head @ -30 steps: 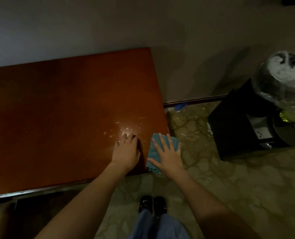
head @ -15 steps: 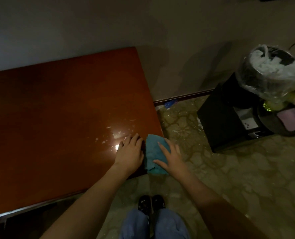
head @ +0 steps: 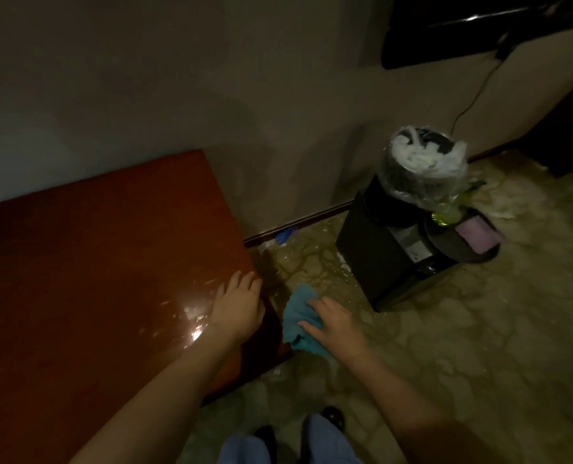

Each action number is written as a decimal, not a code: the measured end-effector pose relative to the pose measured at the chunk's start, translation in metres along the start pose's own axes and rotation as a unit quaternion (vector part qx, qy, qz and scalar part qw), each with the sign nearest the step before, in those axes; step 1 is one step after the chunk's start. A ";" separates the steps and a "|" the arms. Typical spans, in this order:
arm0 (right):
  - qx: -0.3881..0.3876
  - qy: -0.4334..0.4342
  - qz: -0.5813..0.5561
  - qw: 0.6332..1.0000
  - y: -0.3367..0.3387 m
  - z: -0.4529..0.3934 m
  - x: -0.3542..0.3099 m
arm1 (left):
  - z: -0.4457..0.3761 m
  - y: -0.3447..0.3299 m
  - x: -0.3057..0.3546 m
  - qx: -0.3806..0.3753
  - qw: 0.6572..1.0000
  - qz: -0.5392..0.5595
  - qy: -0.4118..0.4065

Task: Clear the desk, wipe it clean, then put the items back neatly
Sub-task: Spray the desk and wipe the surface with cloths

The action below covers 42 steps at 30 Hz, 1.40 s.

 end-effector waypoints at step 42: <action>0.162 -0.291 -0.014 0.943 0.207 -0.126 0.547 | -0.357 -0.203 0.437 -0.159 0.954 -0.119 -0.225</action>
Point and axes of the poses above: each hand's wrist, its own z-axis away from the middle knuckle, its own y-axis out of the back of the hand, x = y × z, the point moved 10 cm from there along -z, towards the middle knuckle, and after that the axes turned 15 degrees about x, right-handed, at the moved point
